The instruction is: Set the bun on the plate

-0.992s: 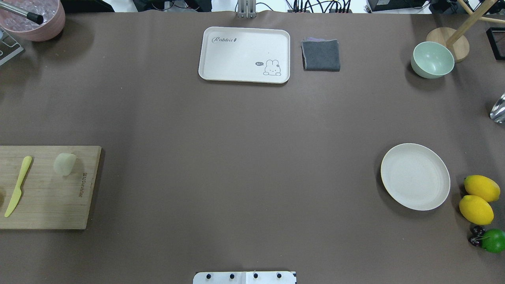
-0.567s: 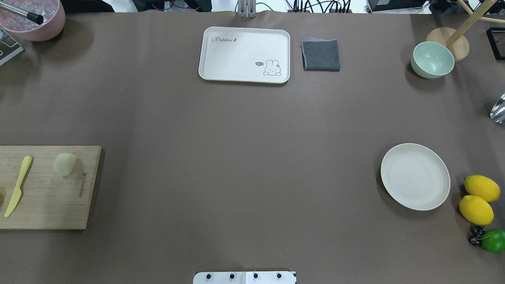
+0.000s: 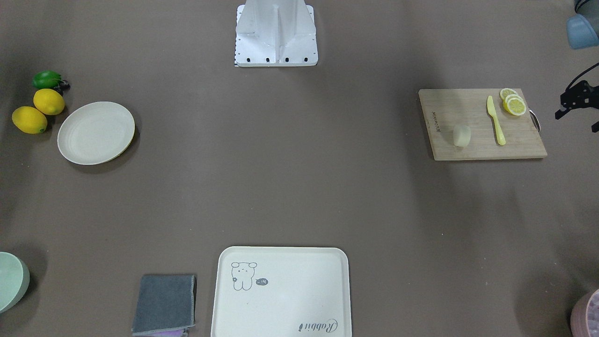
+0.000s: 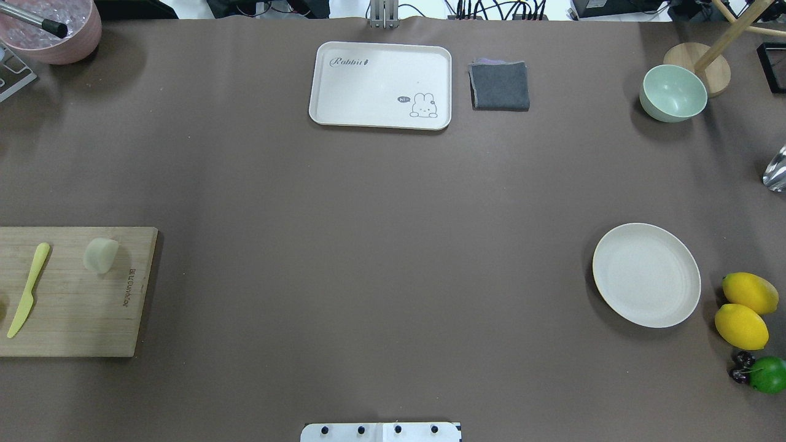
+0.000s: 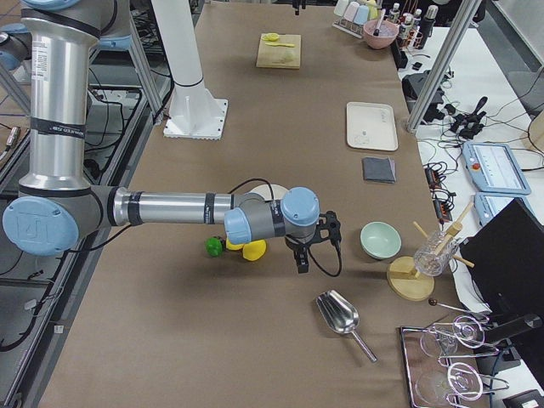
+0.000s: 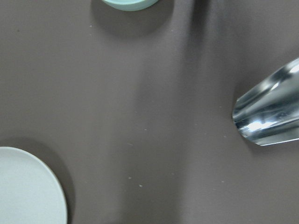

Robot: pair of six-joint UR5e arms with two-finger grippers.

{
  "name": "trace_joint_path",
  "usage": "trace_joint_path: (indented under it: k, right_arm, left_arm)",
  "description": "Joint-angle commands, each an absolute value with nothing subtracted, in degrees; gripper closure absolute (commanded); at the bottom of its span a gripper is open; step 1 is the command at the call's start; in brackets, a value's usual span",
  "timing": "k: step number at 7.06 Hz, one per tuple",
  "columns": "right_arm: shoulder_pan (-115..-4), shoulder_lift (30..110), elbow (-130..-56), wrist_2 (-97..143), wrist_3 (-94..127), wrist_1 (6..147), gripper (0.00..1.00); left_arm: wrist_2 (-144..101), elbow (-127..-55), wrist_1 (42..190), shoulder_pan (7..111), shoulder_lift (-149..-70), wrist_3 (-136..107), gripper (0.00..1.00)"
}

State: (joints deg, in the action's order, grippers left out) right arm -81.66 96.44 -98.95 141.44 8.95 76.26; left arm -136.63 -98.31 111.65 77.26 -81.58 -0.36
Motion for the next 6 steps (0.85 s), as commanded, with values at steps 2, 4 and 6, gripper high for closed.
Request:
trace_joint_path:
  k: [2, 4, 6]
  right_arm:
    - [-67.89, 93.97, -101.17, 140.89, 17.22, 76.38, 0.20]
    - [-63.05, 93.61, -100.99, 136.88, 19.75, 75.59, 0.16]
    - [-59.69, 93.17, -95.22, 135.97, 20.56, 68.42, 0.30]
  left_arm:
    - [-136.49, -97.12, 112.24, 77.17, -82.44, -0.44, 0.02]
    - [-136.58, -97.29, 112.24, 77.08, -82.53, -0.61, 0.02]
    - [-136.93, -97.65, 112.24, 76.99, -82.70, -0.70, 0.02]
